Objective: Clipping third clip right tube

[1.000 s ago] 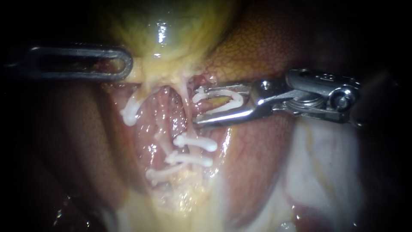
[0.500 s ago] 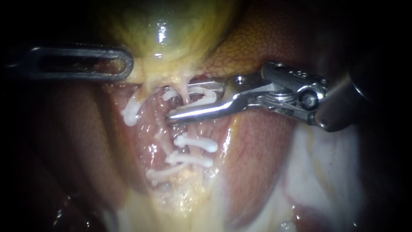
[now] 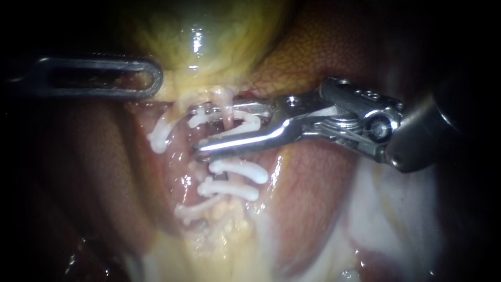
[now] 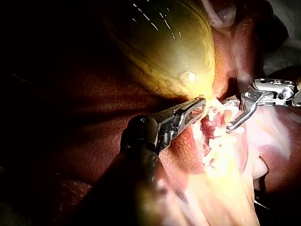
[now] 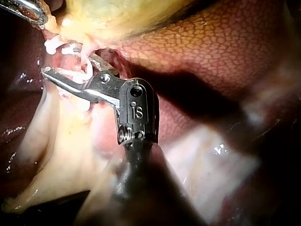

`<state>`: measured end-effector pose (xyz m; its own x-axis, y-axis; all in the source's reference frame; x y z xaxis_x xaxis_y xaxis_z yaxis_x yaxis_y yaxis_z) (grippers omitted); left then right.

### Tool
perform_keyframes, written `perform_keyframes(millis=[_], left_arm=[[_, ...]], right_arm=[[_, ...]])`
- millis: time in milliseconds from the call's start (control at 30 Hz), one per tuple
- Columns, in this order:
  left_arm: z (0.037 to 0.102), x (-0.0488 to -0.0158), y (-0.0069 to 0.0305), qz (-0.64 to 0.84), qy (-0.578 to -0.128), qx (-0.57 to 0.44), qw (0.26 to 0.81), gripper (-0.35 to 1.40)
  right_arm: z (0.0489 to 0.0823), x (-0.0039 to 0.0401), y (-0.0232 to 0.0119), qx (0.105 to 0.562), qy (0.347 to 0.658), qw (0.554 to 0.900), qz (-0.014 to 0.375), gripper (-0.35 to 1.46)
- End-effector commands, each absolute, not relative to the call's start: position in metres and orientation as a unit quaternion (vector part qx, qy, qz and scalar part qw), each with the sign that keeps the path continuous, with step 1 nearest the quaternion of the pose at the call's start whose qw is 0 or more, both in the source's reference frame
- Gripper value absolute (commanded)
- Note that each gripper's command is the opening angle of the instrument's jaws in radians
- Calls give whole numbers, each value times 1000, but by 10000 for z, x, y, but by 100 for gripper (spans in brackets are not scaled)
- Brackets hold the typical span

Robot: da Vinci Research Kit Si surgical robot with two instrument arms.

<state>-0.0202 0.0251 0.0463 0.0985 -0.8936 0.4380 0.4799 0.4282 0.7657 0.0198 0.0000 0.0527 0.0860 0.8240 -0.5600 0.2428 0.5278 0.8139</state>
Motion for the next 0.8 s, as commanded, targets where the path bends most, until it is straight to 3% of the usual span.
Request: perform_keyframes(millis=[33, 300, 700, 800], left_arm=[[463, -202, 251, -486, -463, 223, 707, -35], [463, -202, 251, -486, -463, 223, 707, -35], [464, -202, 251, -486, -463, 223, 707, -35], [464, -203, 251, -486, -463, 223, 707, -35]], right_arm=[[526, 198, 0, 423, 632, 604, 240, 39], [525, 195, 0, 422, 631, 604, 241, 17], [528, 193, 2, 437, 623, 597, 256, -35], [532, 192, 3, 445, 617, 593, 265, -35]])
